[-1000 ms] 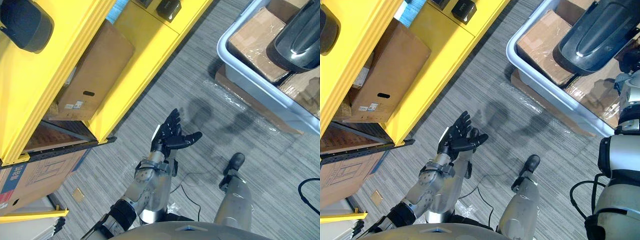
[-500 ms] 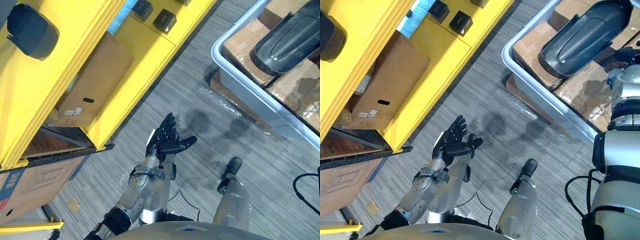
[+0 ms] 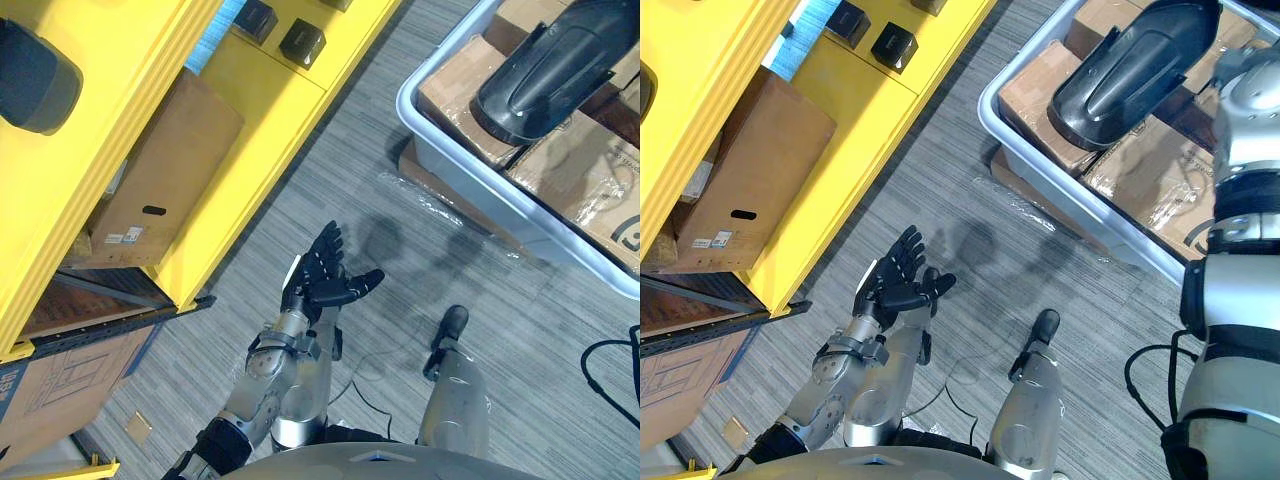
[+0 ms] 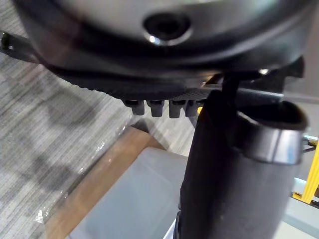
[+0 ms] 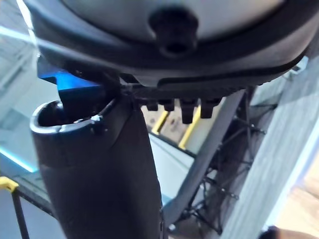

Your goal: Walk over and take three plastic housings, then place them on the shelf

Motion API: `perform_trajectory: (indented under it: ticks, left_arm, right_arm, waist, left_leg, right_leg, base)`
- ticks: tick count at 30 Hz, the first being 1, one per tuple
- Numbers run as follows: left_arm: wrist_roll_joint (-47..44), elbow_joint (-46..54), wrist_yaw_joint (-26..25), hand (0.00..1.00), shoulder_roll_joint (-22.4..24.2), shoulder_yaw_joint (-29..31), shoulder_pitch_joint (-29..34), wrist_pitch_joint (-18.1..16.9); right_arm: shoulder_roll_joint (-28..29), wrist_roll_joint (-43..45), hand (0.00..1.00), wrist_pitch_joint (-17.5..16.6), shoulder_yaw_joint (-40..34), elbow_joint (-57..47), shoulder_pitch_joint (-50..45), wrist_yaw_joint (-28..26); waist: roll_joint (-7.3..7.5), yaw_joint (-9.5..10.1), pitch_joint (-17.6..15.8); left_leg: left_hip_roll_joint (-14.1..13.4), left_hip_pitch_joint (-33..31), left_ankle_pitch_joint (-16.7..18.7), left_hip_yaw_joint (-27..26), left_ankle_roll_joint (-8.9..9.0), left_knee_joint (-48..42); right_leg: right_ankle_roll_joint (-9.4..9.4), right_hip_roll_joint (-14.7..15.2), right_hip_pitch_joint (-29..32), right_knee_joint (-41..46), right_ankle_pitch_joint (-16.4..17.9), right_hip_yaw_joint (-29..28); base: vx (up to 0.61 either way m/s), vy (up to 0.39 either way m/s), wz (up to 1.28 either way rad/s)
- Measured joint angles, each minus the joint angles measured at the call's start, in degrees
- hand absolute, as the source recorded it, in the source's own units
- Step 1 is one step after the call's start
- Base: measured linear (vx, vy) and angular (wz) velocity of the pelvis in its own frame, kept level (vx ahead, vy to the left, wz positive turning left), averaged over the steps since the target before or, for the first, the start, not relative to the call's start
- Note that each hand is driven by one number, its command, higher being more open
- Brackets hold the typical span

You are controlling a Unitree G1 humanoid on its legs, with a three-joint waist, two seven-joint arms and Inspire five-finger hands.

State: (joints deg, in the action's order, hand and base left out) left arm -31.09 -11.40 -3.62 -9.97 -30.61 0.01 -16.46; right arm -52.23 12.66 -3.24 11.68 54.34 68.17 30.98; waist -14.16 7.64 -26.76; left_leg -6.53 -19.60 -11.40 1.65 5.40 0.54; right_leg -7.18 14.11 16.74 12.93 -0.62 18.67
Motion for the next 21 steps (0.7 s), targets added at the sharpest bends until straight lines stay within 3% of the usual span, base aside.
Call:
perform_trajectory:
  ticks: [8,18,19,21]
  left_arm:
    - [0.06,-2.83,-2.11,1.0,1.1,-2.35,-0.98,0.09]
    - [0.02,-4.48,-3.86,1.0,3.45,-2.35,-4.6,0.31]
    - [0.01,-4.8,-3.94,1.0,3.62,-2.36,-5.08,0.46]
    - [0.0,-6.0,-4.51,1.0,4.34,-2.32,-5.27,0.47]
  right_arm:
    - [6.12,1.53,1.0,4.33,-1.47,3.64,-4.22,-2.25]
    - [8.27,1.53,1.0,10.43,-1.74,3.98,-6.9,-4.51]
    - [8.33,1.31,0.0,11.51,-1.71,4.02,-6.85,-4.28]
    - [8.19,1.31,0.0,12.71,-1.71,5.39,-6.16,-3.71]
  waist:
    - [-0.05,0.43,0.03]
    - [-0.14,1.63,0.1]
    - [-0.14,1.86,0.1]
    - [-0.26,2.35,0.18]
  left_leg:
    - [-0.04,0.0,-0.11,0.06,0.02,0.61]
    - [0.22,-0.81,-0.08,0.34,0.05,0.43]
    - [0.33,-1.11,-0.07,0.48,0.04,0.22]
    - [0.62,-1.72,0.22,0.66,-0.02,-0.7]
  right_leg:
    - [-0.02,-0.06,0.29,0.0,-0.02,0.0]
    - [0.07,0.27,1.3,0.61,0.16,0.0]
    - [0.07,0.43,1.68,1.09,0.36,0.04]
    - [0.1,0.75,1.93,1.46,0.44,0.1]
  base:
    - [0.0,-0.04,0.0]
    - [0.02,-0.038,0.0]
    - [-0.02,-0.048,0.06]
    - [-0.02,-0.038,0.06]
